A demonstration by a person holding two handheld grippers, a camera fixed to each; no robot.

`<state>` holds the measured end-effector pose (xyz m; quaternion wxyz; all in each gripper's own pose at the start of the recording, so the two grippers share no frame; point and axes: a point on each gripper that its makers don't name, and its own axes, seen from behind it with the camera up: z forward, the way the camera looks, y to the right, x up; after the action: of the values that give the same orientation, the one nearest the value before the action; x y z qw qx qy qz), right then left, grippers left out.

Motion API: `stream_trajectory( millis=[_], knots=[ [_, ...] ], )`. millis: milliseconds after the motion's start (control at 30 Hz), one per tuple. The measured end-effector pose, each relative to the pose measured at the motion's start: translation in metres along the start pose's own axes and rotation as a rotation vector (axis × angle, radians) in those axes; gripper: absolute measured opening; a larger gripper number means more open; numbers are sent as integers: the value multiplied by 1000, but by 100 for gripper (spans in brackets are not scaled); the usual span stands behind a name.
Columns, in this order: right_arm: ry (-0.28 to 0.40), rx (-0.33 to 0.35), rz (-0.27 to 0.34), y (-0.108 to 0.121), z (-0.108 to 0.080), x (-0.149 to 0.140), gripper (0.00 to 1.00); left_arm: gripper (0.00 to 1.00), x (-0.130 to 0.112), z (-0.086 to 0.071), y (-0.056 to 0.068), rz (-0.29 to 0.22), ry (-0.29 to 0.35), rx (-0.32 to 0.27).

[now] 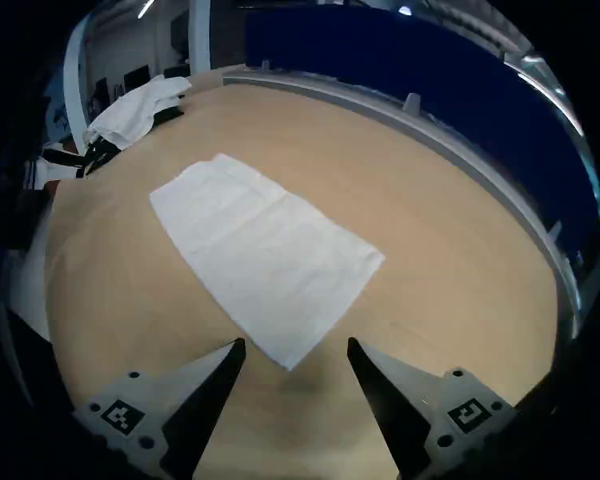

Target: Fold towel

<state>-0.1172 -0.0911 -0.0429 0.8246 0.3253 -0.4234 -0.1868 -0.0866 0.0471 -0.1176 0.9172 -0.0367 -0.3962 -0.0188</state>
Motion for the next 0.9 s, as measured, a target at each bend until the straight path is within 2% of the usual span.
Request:
stream_trajectory(
  millis=[233,833,900],
  knots=[
    [-27,16,10,-2,7,-11,91,85,-2,-9,-5,-2,2,11],
    [-70,49,31,-2,12,-23,26,85,-8,-19,-12,-15,3,22],
    [-68,52,30,-2,12,-22,25,85,-7,-20,-13,-17,5,24]
  ],
)
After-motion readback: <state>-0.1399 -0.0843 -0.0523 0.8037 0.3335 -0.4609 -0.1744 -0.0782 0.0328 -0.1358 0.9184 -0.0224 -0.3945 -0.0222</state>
